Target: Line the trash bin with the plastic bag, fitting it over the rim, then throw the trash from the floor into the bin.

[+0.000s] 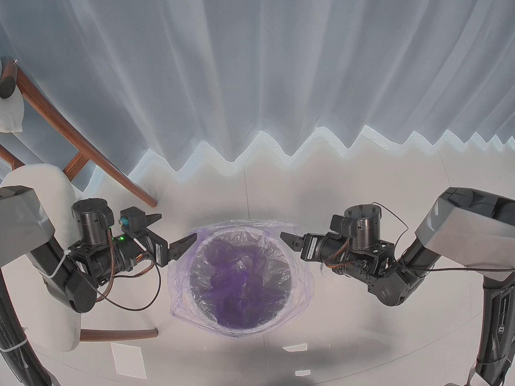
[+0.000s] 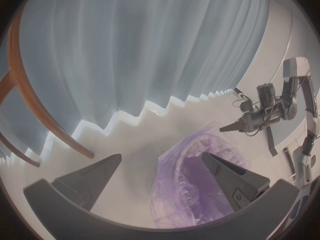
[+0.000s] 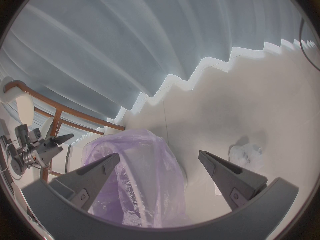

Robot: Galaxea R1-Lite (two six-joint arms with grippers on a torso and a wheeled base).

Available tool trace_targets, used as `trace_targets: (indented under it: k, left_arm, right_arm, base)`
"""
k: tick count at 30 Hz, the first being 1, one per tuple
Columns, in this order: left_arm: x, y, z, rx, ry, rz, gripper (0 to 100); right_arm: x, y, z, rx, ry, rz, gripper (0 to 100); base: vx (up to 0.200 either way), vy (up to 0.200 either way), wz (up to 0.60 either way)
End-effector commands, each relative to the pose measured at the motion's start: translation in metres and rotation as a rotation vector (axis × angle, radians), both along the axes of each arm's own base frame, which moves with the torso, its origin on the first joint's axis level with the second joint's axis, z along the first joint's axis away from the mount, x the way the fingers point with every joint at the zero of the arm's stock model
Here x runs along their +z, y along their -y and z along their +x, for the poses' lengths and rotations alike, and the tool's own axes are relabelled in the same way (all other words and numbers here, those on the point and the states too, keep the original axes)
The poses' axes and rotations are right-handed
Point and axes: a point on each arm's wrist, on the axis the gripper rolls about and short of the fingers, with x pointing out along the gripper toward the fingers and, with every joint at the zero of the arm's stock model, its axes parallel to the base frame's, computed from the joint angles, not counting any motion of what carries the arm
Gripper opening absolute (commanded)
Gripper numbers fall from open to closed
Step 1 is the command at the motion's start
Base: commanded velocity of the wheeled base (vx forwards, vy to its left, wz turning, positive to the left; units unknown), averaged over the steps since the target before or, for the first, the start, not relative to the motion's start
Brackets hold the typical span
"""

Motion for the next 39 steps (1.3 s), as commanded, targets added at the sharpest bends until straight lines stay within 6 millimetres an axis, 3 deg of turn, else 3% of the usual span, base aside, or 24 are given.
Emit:
trace_targets:
  k: [1, 2, 4, 8, 12, 26, 33, 39]
  left_arm:
    - [0.038, 0.0, -0.03, -0.032, 0.066, -0.061, 100]
    - [0.049, 0.001, -0.056, -0.091, 0.038, -0.1, 100]
    - [0.055, 0.001, -0.085, -0.134, -0.029, -0.146, 100]
    - [0.051, 0.02, -0.137, -0.175, -0.27, -0.312, 100]
    - [0.052, 0.029, -0.162, -0.093, -0.39, -0.47, 100]
    - [0.051, 0.029, -0.164, -0.083, -0.387, -0.462, 100]
    - [0.032, 0.033, -0.147, 0.064, -0.422, -0.408, 100]
    - [0.039, 0.04, -0.133, 0.06, -0.396, -0.428, 100]
  right_arm:
    - [0.01, 0.002, -0.007, 0.004, 0.009, 0.005, 100]
    - [0.017, 0.006, -0.014, 0.002, 0.013, 0.007, 100]
    - [0.021, 0.009, -0.021, 0.0, 0.01, 0.007, 100]
    - [0.023, 0.015, -0.035, 0.0, -0.005, 0.001, 100]
    - [0.019, 0.017, -0.045, 0.004, 0.001, 0.001, 100]
    - [0.01, 0.008, -0.066, 0.043, -0.034, -0.019, 100]
    - [0.008, 0.002, -0.069, 0.02, -0.033, -0.038, 100]
    - [0.008, 0.002, -0.069, 0.02, -0.035, -0.038, 100]
  base:
    - [0.0, 0.0, 0.0]
    - [0.0, 0.0, 0.0]
    - [0.0, 0.0, 0.0]
    - [0.0, 0.0, 0.0]
    - [0.0, 0.0, 0.0]
    - [-0.129, 0.0, 0.0]
    - [0.0, 0.0, 0.0]
    - [0.0, -0.133, 0.0]
